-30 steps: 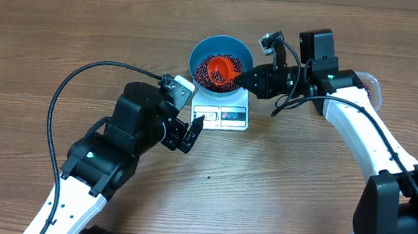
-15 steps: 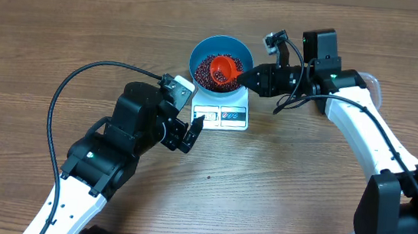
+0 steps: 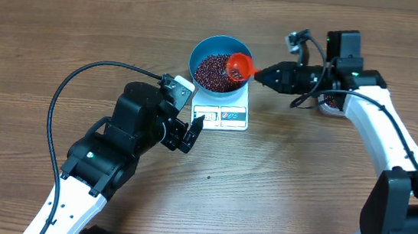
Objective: Scoop item into bowl and weigh 150g on scale
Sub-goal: 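Carry the red scoop right and empty it into the bean tub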
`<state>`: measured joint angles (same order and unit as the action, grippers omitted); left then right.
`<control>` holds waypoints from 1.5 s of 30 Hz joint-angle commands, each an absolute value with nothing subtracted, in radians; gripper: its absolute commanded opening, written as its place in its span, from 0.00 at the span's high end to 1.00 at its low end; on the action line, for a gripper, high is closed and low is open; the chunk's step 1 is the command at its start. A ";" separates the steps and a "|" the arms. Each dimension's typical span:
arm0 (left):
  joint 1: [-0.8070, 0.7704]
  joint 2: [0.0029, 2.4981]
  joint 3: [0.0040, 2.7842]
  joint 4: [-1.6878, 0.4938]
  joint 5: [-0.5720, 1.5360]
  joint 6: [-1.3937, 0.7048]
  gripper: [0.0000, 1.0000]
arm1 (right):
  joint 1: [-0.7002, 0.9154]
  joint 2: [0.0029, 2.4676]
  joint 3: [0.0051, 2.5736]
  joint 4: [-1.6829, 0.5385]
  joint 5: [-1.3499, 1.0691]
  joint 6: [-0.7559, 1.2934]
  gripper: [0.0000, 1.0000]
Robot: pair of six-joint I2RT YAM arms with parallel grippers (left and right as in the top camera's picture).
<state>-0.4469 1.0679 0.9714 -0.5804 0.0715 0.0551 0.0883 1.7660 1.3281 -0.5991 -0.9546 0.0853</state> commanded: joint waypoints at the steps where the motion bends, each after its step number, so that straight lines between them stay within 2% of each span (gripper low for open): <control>1: -0.445 1.074 0.992 -0.580 0.078 0.045 0.01 | 0.044 1.715 1.355 -0.622 -0.982 0.086 0.96; 9: -0.445 1.074 0.992 -0.580 0.078 0.045 0.01 | -0.076 1.644 1.355 -0.657 -0.976 0.078 0.96; 22: -0.445 1.074 0.992 -0.580 0.078 0.045 0.00 | -0.305 1.610 1.355 -0.790 -0.746 0.016 0.96; 25: -0.445 1.074 0.992 -0.580 0.078 0.045 0.01 | -0.336 1.610 1.355 -0.825 -0.653 -0.056 0.96; 35: -0.445 1.074 0.992 -0.580 0.078 0.045 0.01 | -0.336 1.610 1.355 -0.842 -0.313 -0.142 0.96; 40: -0.445 1.074 0.992 -0.580 0.078 0.045 0.00 | -0.332 1.610 1.355 -0.855 -0.288 -0.244 0.96; 45: -0.445 1.074 0.992 -0.580 0.078 0.045 0.00 | -0.292 1.608 1.355 -0.878 -0.188 -0.256 0.96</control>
